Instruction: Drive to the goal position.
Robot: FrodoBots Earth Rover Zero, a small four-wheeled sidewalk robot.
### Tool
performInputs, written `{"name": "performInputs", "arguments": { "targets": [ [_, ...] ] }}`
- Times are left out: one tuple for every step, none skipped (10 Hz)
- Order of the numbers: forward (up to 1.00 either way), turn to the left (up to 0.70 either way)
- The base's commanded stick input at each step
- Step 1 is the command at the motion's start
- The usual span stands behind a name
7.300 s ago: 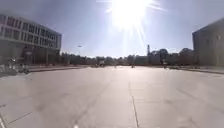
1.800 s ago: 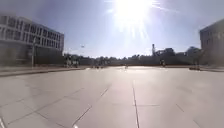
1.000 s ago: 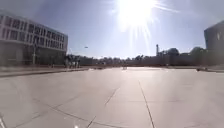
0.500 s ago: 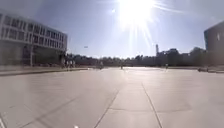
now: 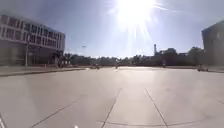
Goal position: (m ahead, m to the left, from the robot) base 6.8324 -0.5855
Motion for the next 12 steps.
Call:
{"name": "performInputs", "arguments": {
  "targets": [
    [0.70, -0.01],
    [0.70, 0.00],
    [0.70, 0.00],
    [0.70, 0.00],
    [0.70, 0.00],
    [0.70, 0.00],
    [0.70, 0.00],
    [0.70, 0.00],
    [0.70, 0.00],
    [0.70, 0.00],
    [0.70, 0.00],
    [0.70, 0.00]
  ]
}}
